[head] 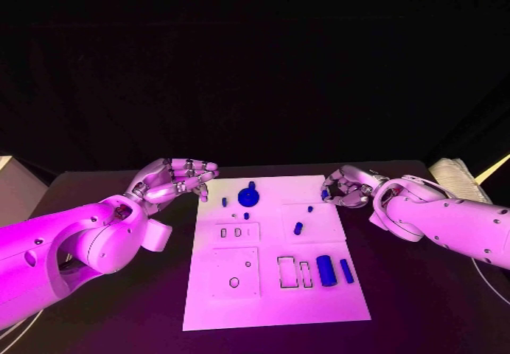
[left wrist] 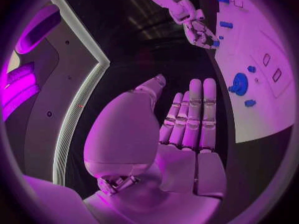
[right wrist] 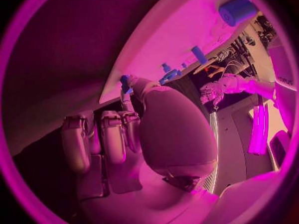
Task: Assemble the parts on the task board
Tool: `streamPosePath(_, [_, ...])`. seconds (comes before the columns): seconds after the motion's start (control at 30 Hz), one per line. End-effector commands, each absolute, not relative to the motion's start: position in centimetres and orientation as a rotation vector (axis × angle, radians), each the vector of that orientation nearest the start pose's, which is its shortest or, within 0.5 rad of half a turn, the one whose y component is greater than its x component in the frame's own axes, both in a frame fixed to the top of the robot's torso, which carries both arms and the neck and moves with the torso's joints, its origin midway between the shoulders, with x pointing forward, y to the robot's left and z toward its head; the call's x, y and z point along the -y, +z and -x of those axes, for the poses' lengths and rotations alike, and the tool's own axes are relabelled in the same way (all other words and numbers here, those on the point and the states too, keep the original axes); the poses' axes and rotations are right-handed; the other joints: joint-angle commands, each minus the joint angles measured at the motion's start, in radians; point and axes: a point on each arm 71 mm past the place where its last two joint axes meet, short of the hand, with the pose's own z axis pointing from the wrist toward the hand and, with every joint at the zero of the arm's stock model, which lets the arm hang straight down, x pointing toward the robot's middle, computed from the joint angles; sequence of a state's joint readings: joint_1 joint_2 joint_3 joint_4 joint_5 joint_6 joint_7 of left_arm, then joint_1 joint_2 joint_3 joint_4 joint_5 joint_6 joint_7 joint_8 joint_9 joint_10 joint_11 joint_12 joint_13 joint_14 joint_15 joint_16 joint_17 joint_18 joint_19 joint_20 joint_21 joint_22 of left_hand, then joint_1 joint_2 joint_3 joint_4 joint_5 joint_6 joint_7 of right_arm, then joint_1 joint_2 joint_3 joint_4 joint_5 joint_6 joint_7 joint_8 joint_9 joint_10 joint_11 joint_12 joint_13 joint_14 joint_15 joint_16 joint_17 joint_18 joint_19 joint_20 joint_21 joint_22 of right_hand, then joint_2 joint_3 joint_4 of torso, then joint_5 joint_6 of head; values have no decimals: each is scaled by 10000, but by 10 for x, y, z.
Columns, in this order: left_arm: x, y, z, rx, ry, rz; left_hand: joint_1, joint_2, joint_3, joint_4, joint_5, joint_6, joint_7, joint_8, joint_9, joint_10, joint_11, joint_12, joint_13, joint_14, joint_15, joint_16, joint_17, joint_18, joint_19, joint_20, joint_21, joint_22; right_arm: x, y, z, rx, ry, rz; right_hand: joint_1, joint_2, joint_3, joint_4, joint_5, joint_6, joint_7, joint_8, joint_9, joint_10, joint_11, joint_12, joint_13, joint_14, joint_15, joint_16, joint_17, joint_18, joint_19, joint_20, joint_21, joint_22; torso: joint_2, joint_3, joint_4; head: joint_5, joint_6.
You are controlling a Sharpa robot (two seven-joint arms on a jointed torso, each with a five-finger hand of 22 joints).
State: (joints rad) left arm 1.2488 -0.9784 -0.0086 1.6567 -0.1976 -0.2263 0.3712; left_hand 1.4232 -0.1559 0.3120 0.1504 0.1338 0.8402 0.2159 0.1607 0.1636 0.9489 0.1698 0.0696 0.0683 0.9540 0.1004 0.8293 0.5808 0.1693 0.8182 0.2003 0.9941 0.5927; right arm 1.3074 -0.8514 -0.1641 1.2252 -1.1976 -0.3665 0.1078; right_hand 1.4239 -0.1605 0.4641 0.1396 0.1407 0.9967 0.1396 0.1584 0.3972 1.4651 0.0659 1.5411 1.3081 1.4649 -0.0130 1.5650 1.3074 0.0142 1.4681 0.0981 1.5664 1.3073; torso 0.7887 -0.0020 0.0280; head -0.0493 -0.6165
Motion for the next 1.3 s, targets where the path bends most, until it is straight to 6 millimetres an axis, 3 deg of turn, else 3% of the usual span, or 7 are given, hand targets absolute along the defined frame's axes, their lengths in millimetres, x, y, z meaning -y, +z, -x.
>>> streamPosePath(0.03, [-225,-130,-469,-14682,-16163,8164,55,69,61,-25,-41,-32,16,-31,12,-23,-8,-1,-2,-47,-7,69,-16,148,-57,-22,22,14,299,-178,-535,-15862,5660,-381,-119,33,105,-19,-29,99,-23,74,48,813,-76,42,2387,1059,-65,58,2634,-142,1027,-97,44,2635,1,6,6,-24,3])
streamPosePath(0.3, [-225,-130,-470,-14681,-16144,8172,55,69,61,-25,-41,-32,16,-31,12,-23,-8,-1,-2,-47,-7,69,-16,148,-57,-22,22,14,295,-170,-530,-15259,5611,-935,-191,65,181,-62,-4,173,-41,151,80,827,-104,53,2399,1059,-63,58,2634,-142,1027,-111,44,2635,-21,-1,-6,-52,14])
streamPosePath(0.57, [-226,-131,-472,-14691,-16088,8202,55,69,61,-25,-41,-32,16,-31,12,-23,-8,-1,-2,-47,-7,69,-16,148,-57,-22,22,14,279,-141,-522,-14819,5769,-1851,-228,62,193,-68,-11,189,-41,172,89,813,-111,39,2386,1059,-53,58,2634,-142,1027,-110,44,2635,-120,-39,-46,-52,-9])
streamPosePath(0.73, [-224,-133,-475,-14720,-16057,8221,42,71,68,-21,-41,-42,26,-39,14,-35,-3,-4,-3,-49,-3,78,-37,148,-75,-19,45,23,247,-132,-508,-14815,6016,-1959,-290,52,201,-67,-34,166,-37,175,90,772,-113,-6,2345,1059,-35,58,2634,-142,1027,-102,44,2635,-231,-76,-83,-2,-90])
streamPosePath(0.87, [-223,-134,-477,-14750,-16031,8237,42,71,68,-21,-41,-42,26,-39,14,-35,-3,-4,-3,-49,-3,78,-37,148,-75,-19,45,23,208,-132,-495,-14993,6338,-1760,-327,66,224,-66,-31,141,-33,173,90,743,-110,-37,2317,1059,-26,58,2634,-142,1027,-95,44,2635,-291,-82,-102,92,-186])
streamPosePath(1.1, [-222,-137,-480,-14805,-15911,8293,38,71,69,-19,-42,-38,24,-37,16,-30,-4,0,-2,-48,-3,82,-41,148,-78,-18,50,25,148,-146,-475,-15309,6817,-1189,-340,78,262,-91,-8,128,-36,181,94,747,-109,-34,2321,1059,-21,58,2634,-142,1027,-89,44,2635,-415,-133,-119,171,-388])
streamPosePath(1.3, [-224,-139,-481,-14833,-15819,8331,35,71,70,-18,-42,-32,22,-34,18,-24,-5,4,-1,-46,-3,85,-44,148,-80,-17,55,27,117,-162,-462,-15567,6949,-735,-395,40,256,-99,-9,124,-30,192,99,752,-105,-30,2326,1059,-18,58,2634,-142,1027,-85,44,2635,-444,-161,-81,224,-444])
